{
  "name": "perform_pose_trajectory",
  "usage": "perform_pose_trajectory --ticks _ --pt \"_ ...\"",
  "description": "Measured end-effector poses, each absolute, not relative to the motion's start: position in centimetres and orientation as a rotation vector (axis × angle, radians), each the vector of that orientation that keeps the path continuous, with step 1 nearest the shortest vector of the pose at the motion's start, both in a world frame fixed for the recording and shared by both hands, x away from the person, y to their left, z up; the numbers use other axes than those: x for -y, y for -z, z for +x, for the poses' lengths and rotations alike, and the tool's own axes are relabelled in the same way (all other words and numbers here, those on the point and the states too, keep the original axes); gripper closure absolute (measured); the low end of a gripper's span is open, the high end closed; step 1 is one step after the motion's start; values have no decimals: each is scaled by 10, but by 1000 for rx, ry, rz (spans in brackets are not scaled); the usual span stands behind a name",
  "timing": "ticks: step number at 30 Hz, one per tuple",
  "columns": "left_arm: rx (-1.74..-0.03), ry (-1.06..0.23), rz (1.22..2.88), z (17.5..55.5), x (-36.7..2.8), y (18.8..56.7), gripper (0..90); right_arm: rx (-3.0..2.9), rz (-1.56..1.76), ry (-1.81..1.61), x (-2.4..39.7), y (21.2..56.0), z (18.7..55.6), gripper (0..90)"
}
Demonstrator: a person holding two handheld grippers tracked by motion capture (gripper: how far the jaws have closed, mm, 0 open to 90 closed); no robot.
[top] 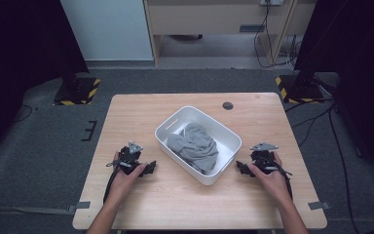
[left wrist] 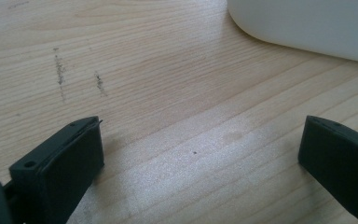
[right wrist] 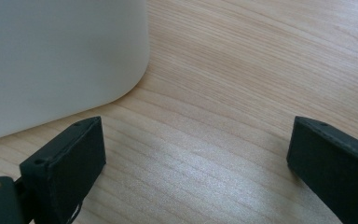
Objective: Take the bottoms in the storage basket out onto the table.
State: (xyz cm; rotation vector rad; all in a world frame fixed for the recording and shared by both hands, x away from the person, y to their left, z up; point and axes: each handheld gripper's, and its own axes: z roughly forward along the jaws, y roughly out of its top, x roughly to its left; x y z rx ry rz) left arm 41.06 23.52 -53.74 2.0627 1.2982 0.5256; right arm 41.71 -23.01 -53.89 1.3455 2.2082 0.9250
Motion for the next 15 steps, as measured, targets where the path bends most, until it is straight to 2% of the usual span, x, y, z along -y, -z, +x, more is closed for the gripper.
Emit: perform_pose_trajectory --ticks 10,15 --pt "-1283 -519 2070 409 -235 537 0 -2200 1371 -952 232 534 417 53" --pt "-1282 -518 2070 409 -235 537 0 -2188 1338 -965 234 521 413 60"
